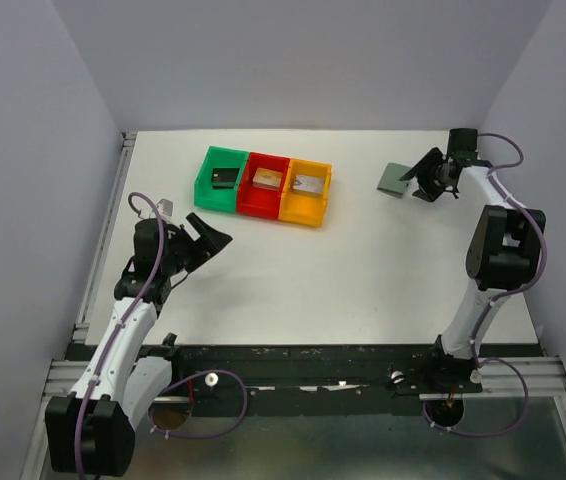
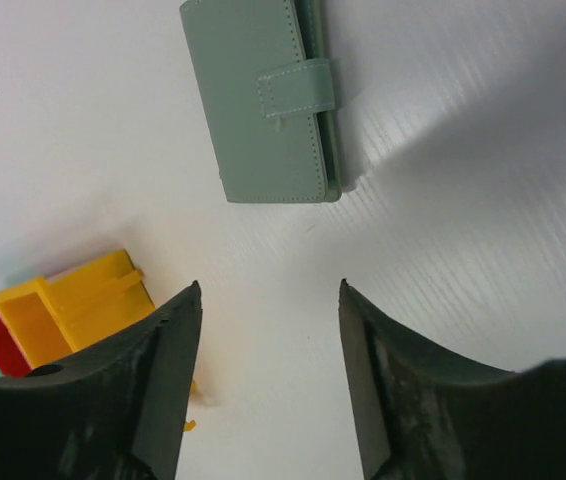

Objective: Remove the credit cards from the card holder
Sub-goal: Open the card holder at the center of the board.

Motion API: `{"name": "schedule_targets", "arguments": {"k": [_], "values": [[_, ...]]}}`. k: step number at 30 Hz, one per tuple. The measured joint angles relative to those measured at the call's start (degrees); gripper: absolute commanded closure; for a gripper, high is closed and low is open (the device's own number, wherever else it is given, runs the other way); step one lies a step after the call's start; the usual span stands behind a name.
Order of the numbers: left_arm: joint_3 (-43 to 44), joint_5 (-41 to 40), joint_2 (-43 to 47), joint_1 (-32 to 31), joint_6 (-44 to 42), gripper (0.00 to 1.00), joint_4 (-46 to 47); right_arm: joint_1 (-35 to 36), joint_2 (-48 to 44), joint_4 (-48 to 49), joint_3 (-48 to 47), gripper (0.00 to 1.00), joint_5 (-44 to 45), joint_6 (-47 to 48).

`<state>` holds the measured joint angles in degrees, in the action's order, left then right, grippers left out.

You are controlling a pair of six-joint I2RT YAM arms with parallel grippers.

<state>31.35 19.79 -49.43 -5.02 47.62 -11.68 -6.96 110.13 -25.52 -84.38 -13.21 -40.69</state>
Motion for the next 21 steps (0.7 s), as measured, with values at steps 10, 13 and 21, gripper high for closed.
{"name": "schedule_targets", "arguments": {"k": [10, 13, 21], "values": [[0.0, 0.0, -0.55, -0.11, 0.02, 0.06, -0.17, -0.02, 10.88, -3.1, -9.77, 0.35, 0.48, -1.25], [-0.04, 0.0, -1.53, -0.11, 0.07, 0.06, 0.02, -0.02, 12.66, -4.35, -11.89, 0.37, 0.59, -1.31], [-0.42, 0.0, -3.54, -0.37, 0.48, 0.06, 0.94, -0.02, 14.71, -5.03, -13.07, 0.43, 0.57, -1.31]]}}
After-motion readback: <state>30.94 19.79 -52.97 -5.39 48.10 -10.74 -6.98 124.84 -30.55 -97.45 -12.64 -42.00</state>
